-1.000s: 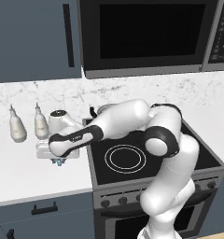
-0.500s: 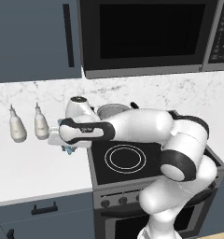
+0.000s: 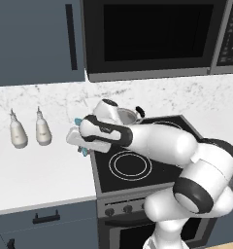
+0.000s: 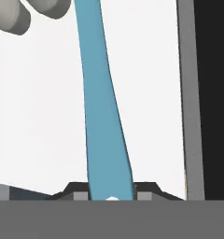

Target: Put the sweet potato and corn in the pot. Retrieve the spatula and lightly stir the vegetables in the pot.

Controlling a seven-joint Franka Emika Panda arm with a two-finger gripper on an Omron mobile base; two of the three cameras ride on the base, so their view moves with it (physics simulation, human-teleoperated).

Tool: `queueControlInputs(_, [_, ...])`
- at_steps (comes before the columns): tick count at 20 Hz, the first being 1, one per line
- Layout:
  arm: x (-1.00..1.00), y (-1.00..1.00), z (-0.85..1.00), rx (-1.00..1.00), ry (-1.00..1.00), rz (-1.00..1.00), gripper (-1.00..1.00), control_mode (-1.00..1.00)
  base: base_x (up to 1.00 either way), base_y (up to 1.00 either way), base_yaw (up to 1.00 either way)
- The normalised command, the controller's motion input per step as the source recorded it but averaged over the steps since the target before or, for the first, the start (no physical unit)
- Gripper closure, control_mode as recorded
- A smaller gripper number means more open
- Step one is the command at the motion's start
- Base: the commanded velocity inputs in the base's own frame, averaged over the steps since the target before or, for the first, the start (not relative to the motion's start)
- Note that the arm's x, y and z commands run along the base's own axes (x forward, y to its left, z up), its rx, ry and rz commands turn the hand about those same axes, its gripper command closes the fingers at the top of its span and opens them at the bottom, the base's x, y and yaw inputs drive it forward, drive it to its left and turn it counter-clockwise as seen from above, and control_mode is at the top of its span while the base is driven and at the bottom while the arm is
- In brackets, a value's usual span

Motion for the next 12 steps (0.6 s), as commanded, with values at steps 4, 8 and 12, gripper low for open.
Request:
queueControlInputs(4, [0.0,-0.38,0.35,0.31,-0.02,-0.03,1.0,-1.0,0.0,0.0,0.0])
queueControlInputs(8, [0.09,-0.54,0.21,0.29,0.0,-0.06,1.0,-1.0,0.0,0.0,0.0])
queueControlInputs(12, [0.25,-0.5,0.16,0.23,0.06,-0.08,1.0,-1.0,0.0,0.0,0.0])
